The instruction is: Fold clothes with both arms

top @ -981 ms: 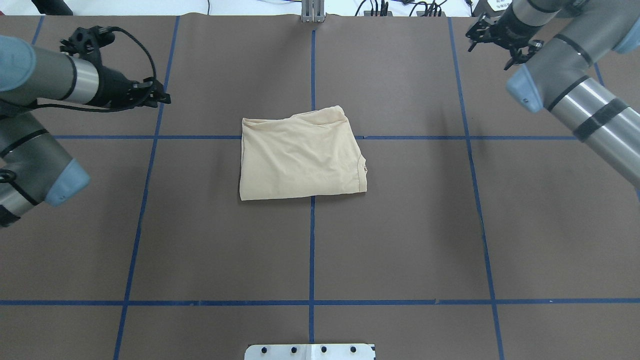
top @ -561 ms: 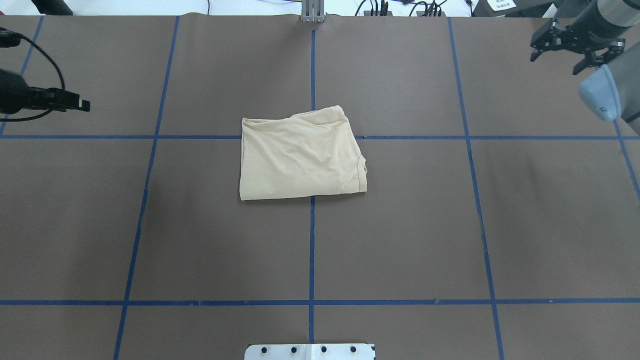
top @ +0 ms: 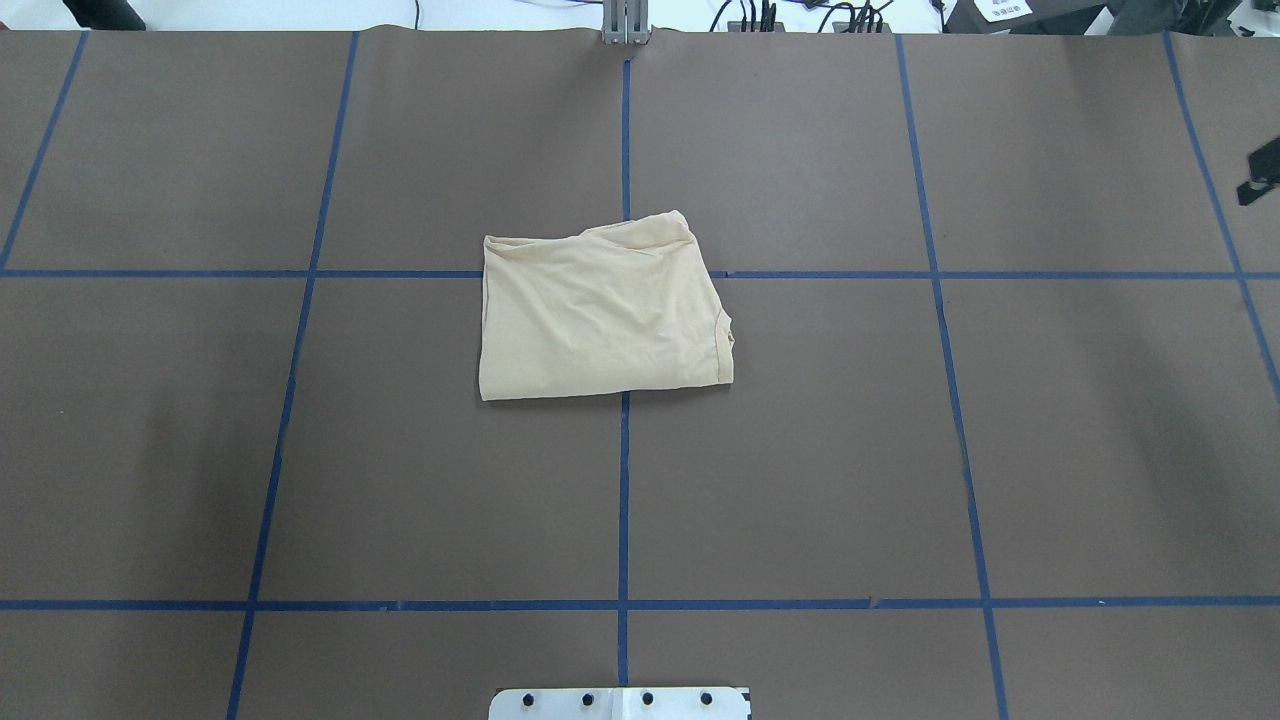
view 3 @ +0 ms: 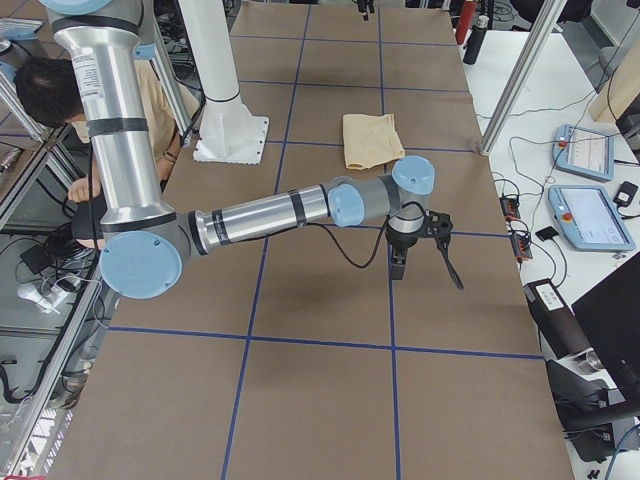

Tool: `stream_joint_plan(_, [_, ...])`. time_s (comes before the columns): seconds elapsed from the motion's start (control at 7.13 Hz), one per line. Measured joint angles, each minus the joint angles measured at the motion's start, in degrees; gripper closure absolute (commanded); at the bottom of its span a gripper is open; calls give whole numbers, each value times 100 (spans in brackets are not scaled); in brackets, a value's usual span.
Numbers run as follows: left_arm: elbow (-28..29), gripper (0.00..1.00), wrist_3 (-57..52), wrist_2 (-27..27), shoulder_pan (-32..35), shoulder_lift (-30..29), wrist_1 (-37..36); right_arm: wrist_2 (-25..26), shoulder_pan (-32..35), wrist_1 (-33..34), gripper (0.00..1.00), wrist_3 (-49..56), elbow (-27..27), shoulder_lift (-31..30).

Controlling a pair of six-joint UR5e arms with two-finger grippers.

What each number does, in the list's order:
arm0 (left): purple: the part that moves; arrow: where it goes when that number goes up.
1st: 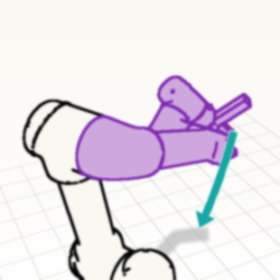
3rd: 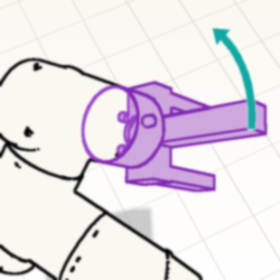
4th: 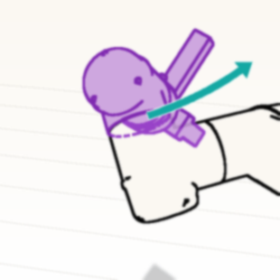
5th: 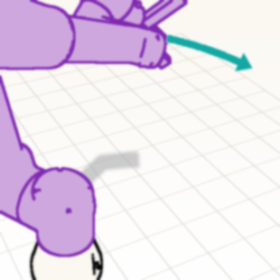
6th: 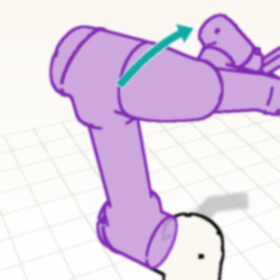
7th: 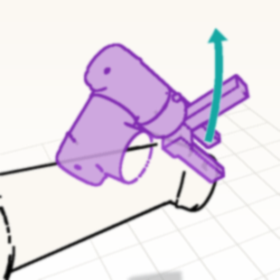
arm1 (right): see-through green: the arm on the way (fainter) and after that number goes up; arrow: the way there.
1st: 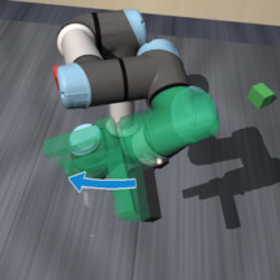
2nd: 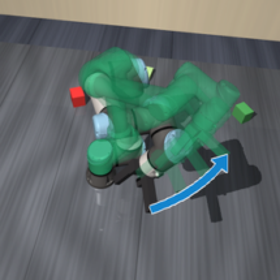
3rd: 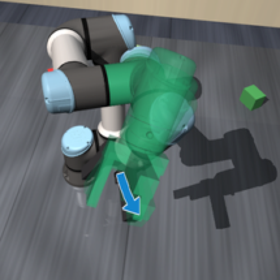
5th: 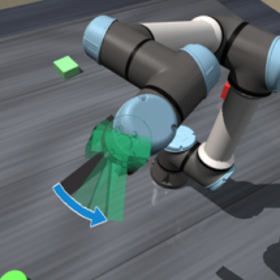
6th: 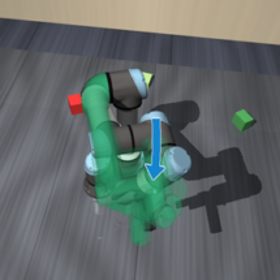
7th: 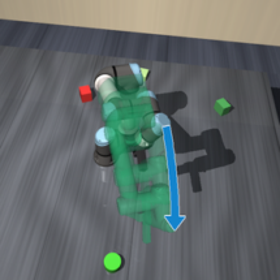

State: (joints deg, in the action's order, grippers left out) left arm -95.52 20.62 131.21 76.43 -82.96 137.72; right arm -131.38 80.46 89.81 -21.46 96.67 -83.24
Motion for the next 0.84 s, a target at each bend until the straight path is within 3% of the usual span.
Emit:
stream_joint_plan(0.28, [116, 0, -1624, -6, 826, 252, -468, -97, 397, -36, 0, 1274, 68, -639])
stream_joint_plan(0.42, [101, 0, -2224, -64, 1162, 188, -1213, -110, 491, -46, 0, 1666, 76, -811])
stream_joint_plan(0.56, [56, 0, -2501, -137, 1344, 4, -1959, -114, 542, -49, 0, 1821, 88, -872])
stream_joint_plan(0.84, [-64, 0, -2654, -189, 1499, -170, -2750, -116, 571, -49, 0, 1893, 158, -906])
